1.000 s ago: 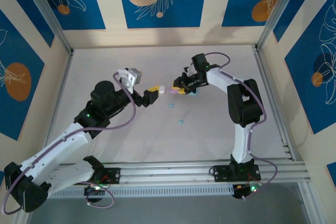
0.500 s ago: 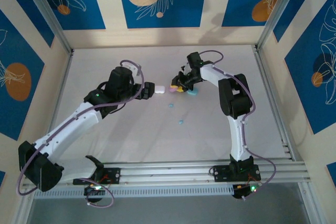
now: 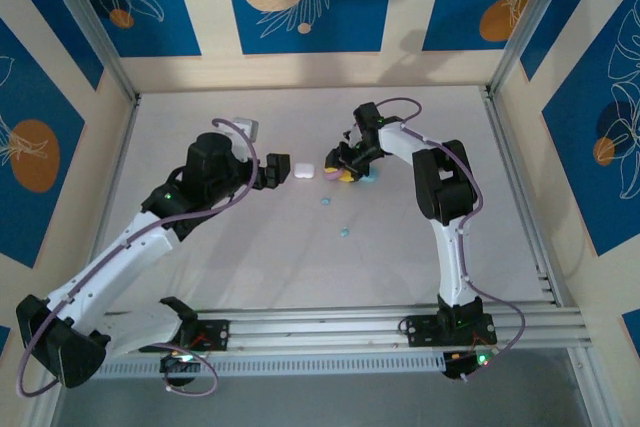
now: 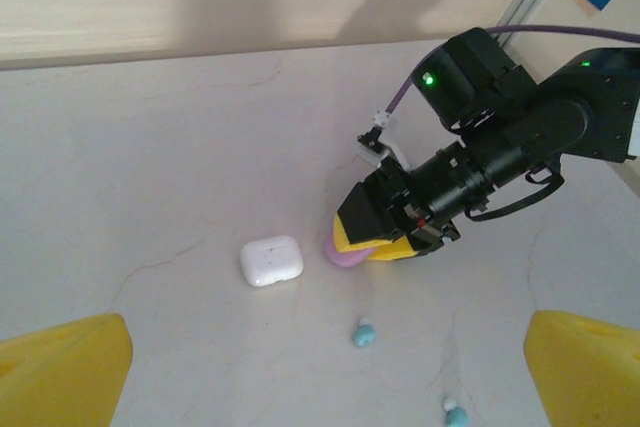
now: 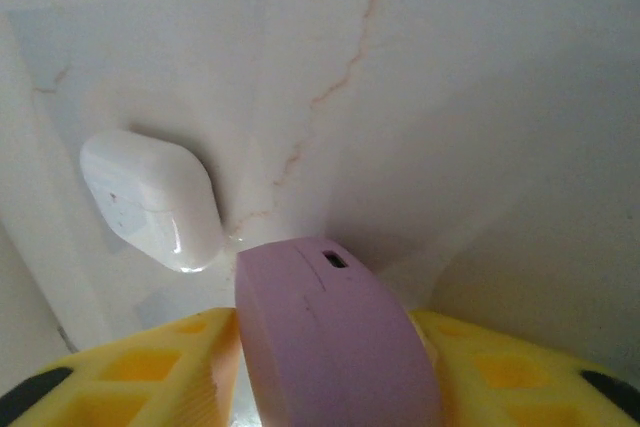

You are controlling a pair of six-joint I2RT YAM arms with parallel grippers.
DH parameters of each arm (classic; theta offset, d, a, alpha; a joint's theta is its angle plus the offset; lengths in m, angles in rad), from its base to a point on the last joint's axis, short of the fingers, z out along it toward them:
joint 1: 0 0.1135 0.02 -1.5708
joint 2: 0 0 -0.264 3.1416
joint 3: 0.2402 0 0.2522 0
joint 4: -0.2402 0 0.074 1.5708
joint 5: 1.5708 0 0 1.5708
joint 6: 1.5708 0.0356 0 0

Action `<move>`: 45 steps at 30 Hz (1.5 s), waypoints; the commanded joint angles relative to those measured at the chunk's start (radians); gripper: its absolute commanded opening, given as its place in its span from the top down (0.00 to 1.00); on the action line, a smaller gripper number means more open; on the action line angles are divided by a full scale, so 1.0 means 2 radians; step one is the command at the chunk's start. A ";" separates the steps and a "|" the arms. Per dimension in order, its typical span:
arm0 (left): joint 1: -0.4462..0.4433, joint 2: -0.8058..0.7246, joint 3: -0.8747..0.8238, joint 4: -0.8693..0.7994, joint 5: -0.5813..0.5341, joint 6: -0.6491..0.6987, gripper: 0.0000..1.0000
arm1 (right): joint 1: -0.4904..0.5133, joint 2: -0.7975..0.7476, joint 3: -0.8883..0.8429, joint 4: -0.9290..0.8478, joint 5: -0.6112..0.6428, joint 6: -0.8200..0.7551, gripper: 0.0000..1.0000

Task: Insert the wireless bluetooth earbuds into the charging case

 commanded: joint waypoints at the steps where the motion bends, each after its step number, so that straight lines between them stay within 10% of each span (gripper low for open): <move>1: 0.005 0.003 -0.014 0.045 0.036 0.003 0.00 | 0.002 -0.034 0.007 -0.041 0.024 -0.034 0.50; 14: -0.001 0.148 0.027 0.031 0.158 -0.074 0.00 | -0.036 -0.144 -0.049 -0.049 0.106 -0.100 0.45; 33: -0.014 0.159 0.022 0.045 0.165 -0.089 0.00 | -0.081 -0.008 0.054 -0.121 0.062 -0.192 0.44; 45: -0.015 0.167 0.030 0.039 0.163 -0.082 0.00 | -0.057 -0.060 -0.021 -0.114 0.077 -0.211 0.45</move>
